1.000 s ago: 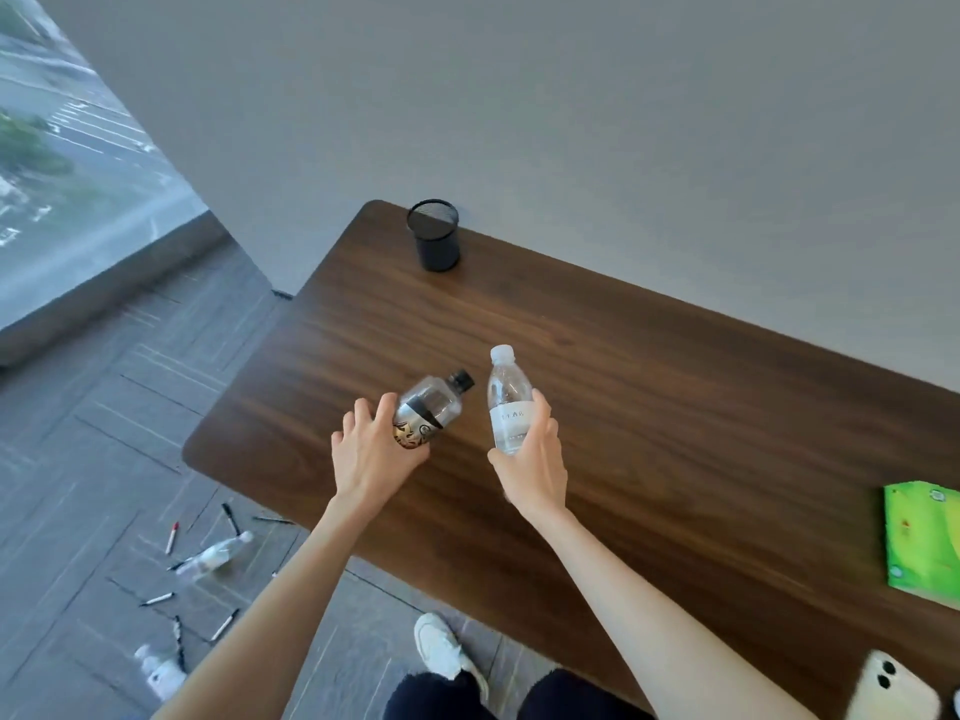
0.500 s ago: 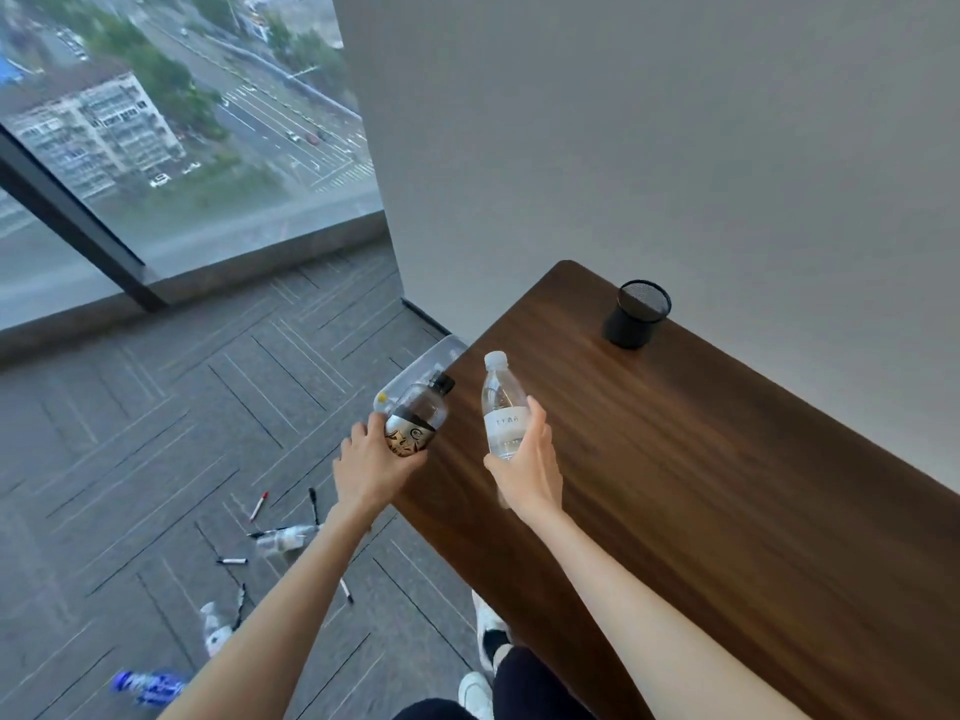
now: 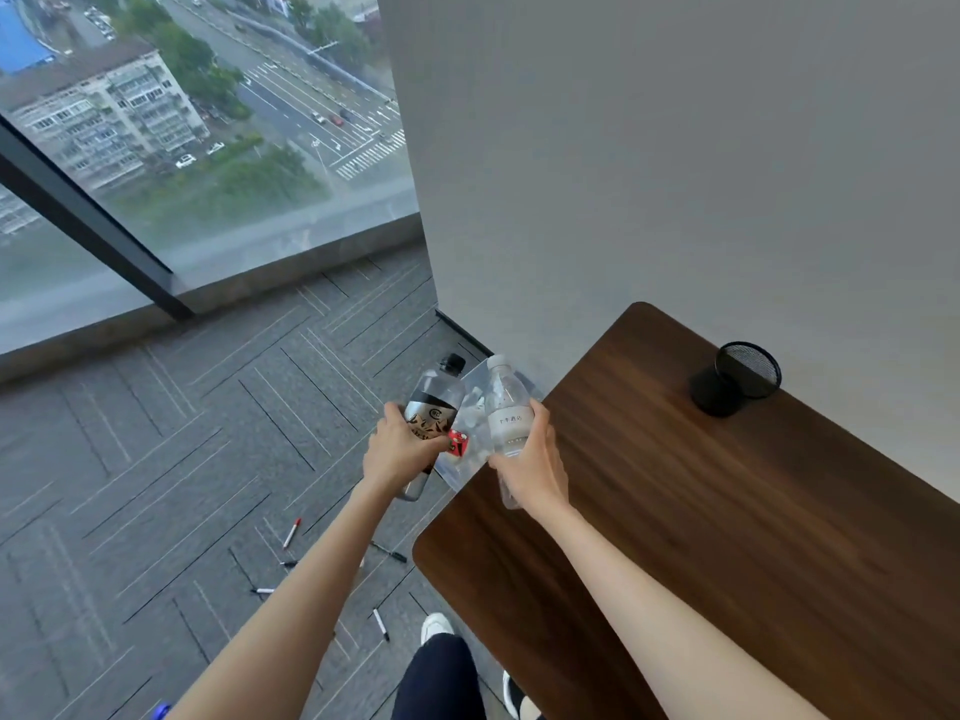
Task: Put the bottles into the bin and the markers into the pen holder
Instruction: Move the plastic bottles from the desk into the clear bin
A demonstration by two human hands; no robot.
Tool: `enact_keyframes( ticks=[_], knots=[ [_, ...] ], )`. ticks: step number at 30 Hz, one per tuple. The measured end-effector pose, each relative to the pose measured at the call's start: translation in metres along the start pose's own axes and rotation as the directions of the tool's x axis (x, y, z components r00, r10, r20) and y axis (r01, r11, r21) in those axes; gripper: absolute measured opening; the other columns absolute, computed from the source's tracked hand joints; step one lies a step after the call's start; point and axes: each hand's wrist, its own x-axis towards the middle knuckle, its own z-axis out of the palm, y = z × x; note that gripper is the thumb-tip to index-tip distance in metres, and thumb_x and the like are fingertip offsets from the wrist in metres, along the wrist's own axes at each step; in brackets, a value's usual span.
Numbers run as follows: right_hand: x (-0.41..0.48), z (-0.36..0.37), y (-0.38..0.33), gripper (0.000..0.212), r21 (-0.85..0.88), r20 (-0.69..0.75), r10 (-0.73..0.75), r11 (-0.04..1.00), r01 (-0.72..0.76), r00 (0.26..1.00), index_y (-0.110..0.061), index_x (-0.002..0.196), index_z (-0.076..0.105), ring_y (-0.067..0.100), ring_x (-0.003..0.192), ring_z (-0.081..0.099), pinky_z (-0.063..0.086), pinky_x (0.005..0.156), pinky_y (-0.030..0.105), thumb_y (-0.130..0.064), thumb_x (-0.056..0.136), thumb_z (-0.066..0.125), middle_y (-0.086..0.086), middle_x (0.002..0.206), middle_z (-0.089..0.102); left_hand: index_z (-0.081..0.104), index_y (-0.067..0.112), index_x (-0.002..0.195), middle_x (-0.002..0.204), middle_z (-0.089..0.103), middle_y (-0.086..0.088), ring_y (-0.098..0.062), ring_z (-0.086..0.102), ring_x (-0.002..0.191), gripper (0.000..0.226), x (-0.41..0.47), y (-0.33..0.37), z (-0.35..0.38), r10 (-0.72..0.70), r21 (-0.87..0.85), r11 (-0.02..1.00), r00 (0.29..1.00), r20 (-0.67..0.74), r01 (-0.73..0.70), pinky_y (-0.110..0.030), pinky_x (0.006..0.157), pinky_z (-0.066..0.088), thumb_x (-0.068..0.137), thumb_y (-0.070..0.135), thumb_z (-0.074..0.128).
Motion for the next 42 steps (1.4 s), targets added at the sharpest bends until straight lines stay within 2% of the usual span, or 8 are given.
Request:
enact_keyframes(
  ticks=[12,19,22,24,27,32,39,42],
  knots=[
    [0.032,0.038,-0.017,0.088,0.108,-0.085,0.331,0.941,-0.321,0.94,-0.036,0.144,0.018,0.025,0.111,0.054,0.048,0.086,0.04,-0.034,0.075,0.073,0.001,0.131,0.045,0.028,0.021,0.111,0.11,0.06,-0.011,-0.028,0.064,0.092,0.07,0.091,0.004,-0.026,-0.011,0.018,1.0,0.955,0.296,0.006,-0.047,0.086,0.054,0.062,0.053,0.068],
    [0.045,0.049,-0.022,0.088,0.123,-0.126,0.415,0.908,-0.401,0.901,-0.034,0.147,0.017,0.025,0.115,0.053,0.043,0.083,0.035,-0.032,0.078,0.071,0.002,0.136,0.044,0.007,0.025,0.151,0.154,0.025,-0.018,-0.042,0.03,0.138,0.107,0.137,0.041,-0.024,0.111,0.217,0.955,0.922,0.371,-0.202,-0.061,0.109,0.028,0.071,0.07,0.062],
    [0.047,0.054,-0.024,0.088,0.136,-0.125,0.443,0.894,-0.427,0.888,-0.035,0.147,0.018,0.025,0.113,0.054,0.043,0.082,0.035,-0.032,0.078,0.071,0.001,0.135,0.046,0.038,0.013,0.138,0.137,0.051,-0.013,-0.032,0.052,0.121,0.092,0.14,0.034,-0.022,0.128,0.203,0.954,0.913,0.388,-0.22,-0.051,0.098,0.045,0.068,0.069,0.06],
    [0.049,0.057,-0.027,0.088,0.14,-0.122,0.45,0.89,-0.434,0.885,-0.036,0.147,0.018,0.024,0.111,0.055,0.043,0.08,0.034,-0.032,0.078,0.071,0.001,0.134,0.046,0.058,0.011,0.114,0.115,0.065,-0.007,-0.024,0.062,0.101,0.054,0.134,0.027,-0.022,0.182,0.18,0.95,0.919,0.349,-0.257,-0.039,0.085,0.052,0.081,0.053,0.063],
    [0.052,0.061,-0.029,0.087,0.146,-0.114,0.46,0.884,-0.444,0.88,-0.035,0.148,0.018,0.025,0.11,0.056,0.043,0.081,0.034,-0.034,0.078,0.071,0.002,0.132,0.047,0.06,0.013,0.082,0.089,0.069,-0.006,-0.018,0.059,0.075,0.021,0.125,0.017,-0.023,0.2,0.166,0.952,0.932,0.302,-0.258,-0.028,0.063,0.043,0.091,0.032,0.062],
    [0.06,0.068,-0.033,0.091,0.101,-0.069,0.47,0.881,-0.462,0.88,-0.031,0.151,0.014,0.026,0.114,0.055,0.045,0.086,0.035,-0.037,0.08,0.071,0.004,0.136,0.045,0.051,0.021,0.062,0.064,0.057,0.007,-0.016,0.055,0.066,0.033,0.12,0.0,-0.027,0.163,0.158,0.964,0.947,0.275,-0.212,-0.026,0.053,0.035,0.09,0.034,0.063],
    [0.094,0.064,-0.056,0.09,0.046,-0.058,0.448,0.894,-0.446,0.892,-0.026,0.153,0.008,0.03,0.119,0.054,0.046,0.09,0.037,-0.037,0.084,0.065,0.008,0.142,0.043,0.054,0.019,0.063,0.063,0.061,0.003,-0.017,0.057,0.061,0.035,0.123,-0.022,-0.04,0.138,0.119,0.979,0.964,0.228,-0.168,-0.027,0.054,0.038,0.087,0.041,0.065],
    [0.112,0.057,-0.07,0.103,-0.001,-0.039,0.433,0.901,-0.434,0.9,-0.02,0.156,-0.004,0.033,0.135,0.042,0.04,0.098,0.039,-0.048,0.084,0.065,0.01,0.157,0.026,0.064,0.021,0.067,0.069,0.069,0.0,-0.02,0.065,0.068,0.028,0.125,-0.028,-0.045,0.138,0.101,0.982,0.969,0.206,-0.161,-0.029,0.059,0.044,0.085,0.042,0.067]
  ],
)
